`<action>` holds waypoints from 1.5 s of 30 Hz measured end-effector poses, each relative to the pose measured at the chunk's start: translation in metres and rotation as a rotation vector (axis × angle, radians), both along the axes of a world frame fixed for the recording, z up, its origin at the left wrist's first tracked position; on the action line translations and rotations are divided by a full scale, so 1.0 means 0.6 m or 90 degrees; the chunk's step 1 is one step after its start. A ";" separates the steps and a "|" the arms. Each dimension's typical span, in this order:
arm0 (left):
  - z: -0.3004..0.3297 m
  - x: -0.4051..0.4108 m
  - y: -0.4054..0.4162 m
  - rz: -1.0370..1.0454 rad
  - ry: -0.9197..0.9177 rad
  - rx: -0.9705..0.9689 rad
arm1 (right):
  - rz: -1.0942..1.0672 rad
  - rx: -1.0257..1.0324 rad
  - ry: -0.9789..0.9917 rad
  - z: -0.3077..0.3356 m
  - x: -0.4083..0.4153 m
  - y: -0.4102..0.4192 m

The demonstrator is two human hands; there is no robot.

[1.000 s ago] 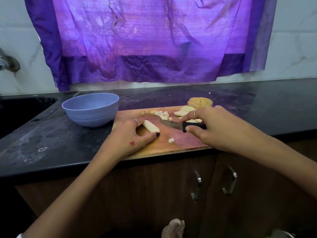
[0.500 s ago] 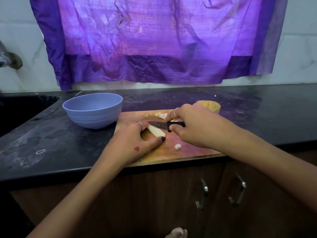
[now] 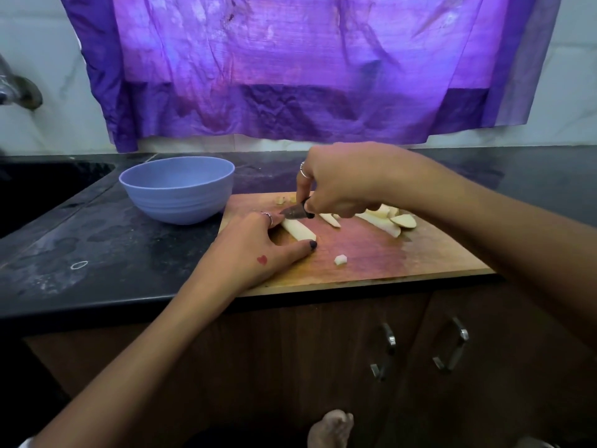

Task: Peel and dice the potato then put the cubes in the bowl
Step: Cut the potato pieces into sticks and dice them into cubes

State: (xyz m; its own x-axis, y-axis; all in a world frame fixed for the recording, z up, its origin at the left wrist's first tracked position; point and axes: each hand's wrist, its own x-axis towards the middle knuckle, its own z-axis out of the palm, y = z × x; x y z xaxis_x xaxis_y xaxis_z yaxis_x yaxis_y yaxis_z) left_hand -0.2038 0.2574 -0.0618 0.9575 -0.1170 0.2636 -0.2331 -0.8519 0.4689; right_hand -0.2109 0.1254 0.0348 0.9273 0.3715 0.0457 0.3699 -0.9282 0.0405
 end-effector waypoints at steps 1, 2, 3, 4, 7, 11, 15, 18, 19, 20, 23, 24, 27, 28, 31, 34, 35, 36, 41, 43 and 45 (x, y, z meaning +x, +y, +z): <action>0.000 0.000 0.000 0.001 0.004 -0.002 | 0.007 0.006 0.004 -0.001 0.000 -0.002; 0.001 0.000 -0.001 0.002 0.008 -0.004 | 0.012 0.009 0.007 -0.002 0.000 -0.004; 0.002 0.000 -0.001 0.005 0.010 -0.006 | 0.014 0.011 0.012 -0.003 -0.001 -0.007; 0.002 -0.001 -0.001 0.007 0.012 -0.007 | 0.013 0.013 0.021 -0.003 -0.002 -0.010; 0.003 -0.003 -0.003 0.010 0.016 -0.013 | 0.007 0.021 0.044 0.000 -0.008 -0.015; 0.003 -0.004 -0.003 0.010 0.007 -0.012 | -0.003 0.002 0.047 0.000 -0.015 -0.013; 0.003 -0.005 -0.003 0.006 0.011 -0.016 | -0.011 0.007 0.052 0.000 -0.018 -0.013; 0.002 -0.001 -0.002 0.009 0.022 -0.009 | -0.011 0.020 0.061 0.001 -0.024 -0.018; 0.002 -0.001 -0.001 0.009 0.024 -0.008 | -0.013 0.024 0.063 0.003 -0.027 -0.022; 0.002 -0.001 -0.001 0.008 0.024 -0.008 | -0.017 0.030 0.066 0.005 -0.030 -0.026; 0.006 -0.005 -0.001 0.001 0.023 -0.011 | -0.020 0.051 0.074 0.008 -0.041 -0.040; 0.007 -0.007 -0.002 -0.003 0.021 -0.011 | -0.019 0.054 0.075 0.008 -0.045 -0.043; 0.011 -0.011 -0.003 -0.013 0.017 -0.004 | -0.021 0.047 0.075 0.008 -0.059 -0.051; 0.012 -0.011 -0.003 -0.014 0.016 0.000 | -0.024 0.046 0.077 0.008 -0.063 -0.055; 0.012 -0.014 -0.002 -0.014 0.013 0.020 | -0.029 0.038 0.076 0.006 -0.076 -0.069; 0.012 -0.014 -0.001 -0.024 0.014 0.027 | -0.012 0.008 0.051 -0.001 -0.083 -0.074; 0.013 -0.015 0.000 -0.023 0.019 0.028 | -0.012 0.004 0.046 -0.002 -0.084 -0.074; 0.014 -0.015 -0.001 -0.021 0.022 0.029 | -0.015 0.003 0.045 -0.002 -0.084 -0.074; 0.016 -0.011 -0.002 -0.022 0.022 0.037 | -0.028 0.013 0.055 -0.001 -0.088 -0.077; 0.014 -0.007 -0.001 -0.025 0.024 0.042 | -0.018 0.014 0.046 -0.005 -0.093 -0.076; 0.012 -0.002 0.002 -0.029 0.033 0.040 | -0.023 0.008 0.036 -0.009 -0.099 -0.076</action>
State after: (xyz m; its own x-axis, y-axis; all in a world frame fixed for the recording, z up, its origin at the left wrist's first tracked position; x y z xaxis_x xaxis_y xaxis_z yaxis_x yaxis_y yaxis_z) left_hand -0.2053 0.2583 -0.0546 0.9630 -0.1759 0.2040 -0.2493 -0.8688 0.4279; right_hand -0.2700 0.0800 0.0293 0.9415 0.3370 -0.0022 0.3370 -0.9415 0.0081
